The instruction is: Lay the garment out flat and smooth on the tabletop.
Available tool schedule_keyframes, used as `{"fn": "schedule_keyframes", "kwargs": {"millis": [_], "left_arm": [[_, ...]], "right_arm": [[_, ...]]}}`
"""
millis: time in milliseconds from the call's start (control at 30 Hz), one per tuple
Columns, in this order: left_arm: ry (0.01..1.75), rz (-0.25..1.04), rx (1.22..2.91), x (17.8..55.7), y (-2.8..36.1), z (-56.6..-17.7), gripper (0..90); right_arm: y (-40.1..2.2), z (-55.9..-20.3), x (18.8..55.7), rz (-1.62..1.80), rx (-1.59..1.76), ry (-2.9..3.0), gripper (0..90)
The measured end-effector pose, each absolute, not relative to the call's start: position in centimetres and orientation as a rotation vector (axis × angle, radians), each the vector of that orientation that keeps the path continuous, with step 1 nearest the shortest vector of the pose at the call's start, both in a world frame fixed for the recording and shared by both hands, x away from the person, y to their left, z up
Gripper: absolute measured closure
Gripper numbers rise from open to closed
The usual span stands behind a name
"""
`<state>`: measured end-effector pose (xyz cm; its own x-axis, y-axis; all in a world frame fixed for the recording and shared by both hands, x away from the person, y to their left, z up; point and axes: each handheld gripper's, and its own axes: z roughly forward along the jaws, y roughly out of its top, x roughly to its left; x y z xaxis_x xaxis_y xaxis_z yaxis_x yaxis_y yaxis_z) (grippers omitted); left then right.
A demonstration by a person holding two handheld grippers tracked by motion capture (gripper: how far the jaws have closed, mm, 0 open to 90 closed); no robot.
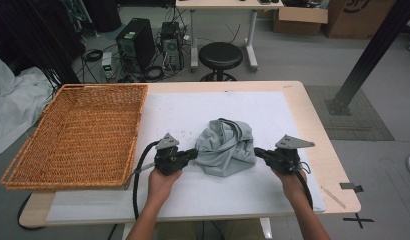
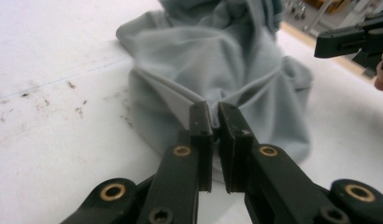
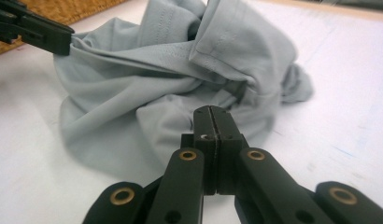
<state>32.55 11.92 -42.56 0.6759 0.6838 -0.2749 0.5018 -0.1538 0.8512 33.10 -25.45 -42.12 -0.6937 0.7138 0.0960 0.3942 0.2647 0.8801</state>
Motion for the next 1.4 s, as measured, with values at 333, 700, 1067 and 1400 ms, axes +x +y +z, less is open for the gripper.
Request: {"fn": "schedule_keyframes", "kwargs": {"millis": [333, 700, 1067, 1400], "left_arm": [[0.914, 0.230, 1.780, 29.6, 12.1, -42.3, 84.9], [0.968, 0.225, 1.765, 29.4, 13.5, -42.6, 84.8], [0.928, 0.157, 1.818, 27.1, 13.6, -43.3, 82.3], [1.026, 0.197, 1.722, 29.9, 14.1, -42.6, 57.6]], "right_arm": [[-23.6, -43.0, 32.8, 1.412, 1.031, 2.261, 51.9], [-23.1, -43.1, 31.9, 1.275, 0.979, 2.203, 87.0], [-28.6, -44.6, 25.4, 1.209, 0.961, 2.322, 83.3], [-28.6, -41.7, 29.4, 1.403, 1.080, 2.101, 51.6]]}}
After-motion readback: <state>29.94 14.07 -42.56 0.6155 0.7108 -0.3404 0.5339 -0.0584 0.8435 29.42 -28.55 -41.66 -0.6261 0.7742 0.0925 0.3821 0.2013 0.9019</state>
